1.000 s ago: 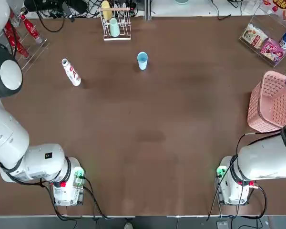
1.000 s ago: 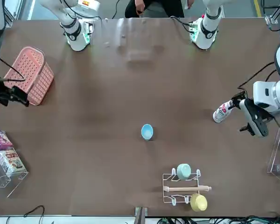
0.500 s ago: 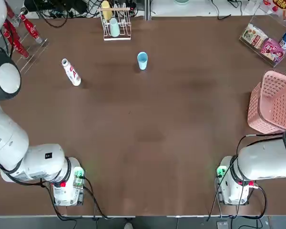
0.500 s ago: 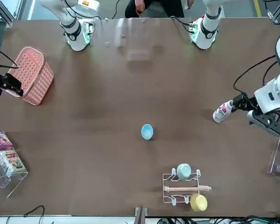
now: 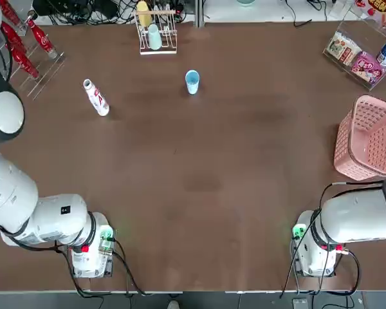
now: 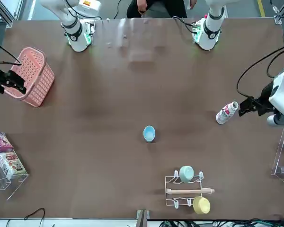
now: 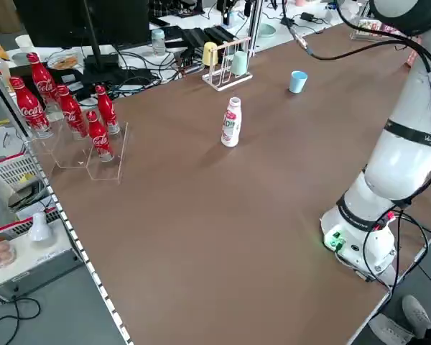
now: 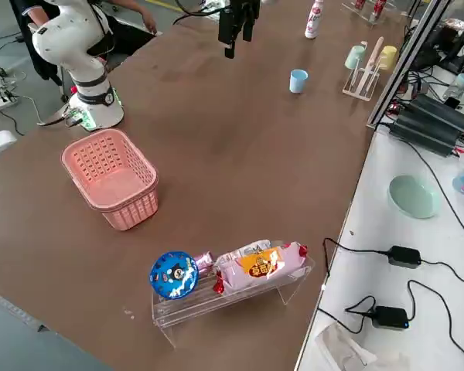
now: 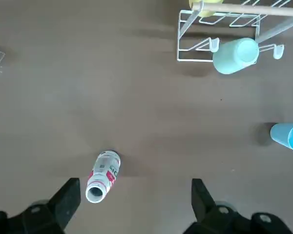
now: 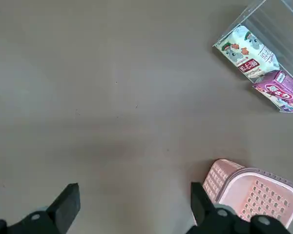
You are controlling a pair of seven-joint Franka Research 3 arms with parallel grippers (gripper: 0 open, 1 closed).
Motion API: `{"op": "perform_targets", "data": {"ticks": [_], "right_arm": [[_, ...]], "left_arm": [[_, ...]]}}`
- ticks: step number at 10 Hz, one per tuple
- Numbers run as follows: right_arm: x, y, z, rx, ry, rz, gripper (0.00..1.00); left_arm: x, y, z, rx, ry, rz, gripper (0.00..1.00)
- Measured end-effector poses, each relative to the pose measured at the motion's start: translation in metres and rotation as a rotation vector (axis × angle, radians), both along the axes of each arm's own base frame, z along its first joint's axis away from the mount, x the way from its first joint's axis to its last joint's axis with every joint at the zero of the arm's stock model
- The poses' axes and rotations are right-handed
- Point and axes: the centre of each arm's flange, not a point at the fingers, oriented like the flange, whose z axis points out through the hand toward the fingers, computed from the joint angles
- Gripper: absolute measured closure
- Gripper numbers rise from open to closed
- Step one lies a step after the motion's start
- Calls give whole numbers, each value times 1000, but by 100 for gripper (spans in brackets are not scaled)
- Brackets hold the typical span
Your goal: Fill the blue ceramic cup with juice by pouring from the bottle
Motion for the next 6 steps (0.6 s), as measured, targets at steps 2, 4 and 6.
{"op": "perform_targets", "data": {"ticks": [2, 4, 6], "right_arm": [[0, 2, -1, 8, -1, 3, 0], [1, 4, -1, 11, -9, 5, 0], [3, 7, 0, 12, -23, 12, 0]], "left_arm": [[-1, 4, 11, 31, -26, -1, 0], [-1, 6, 12, 43, -30, -2, 0], [-1, 6, 12, 50, -30, -9, 0]]}}
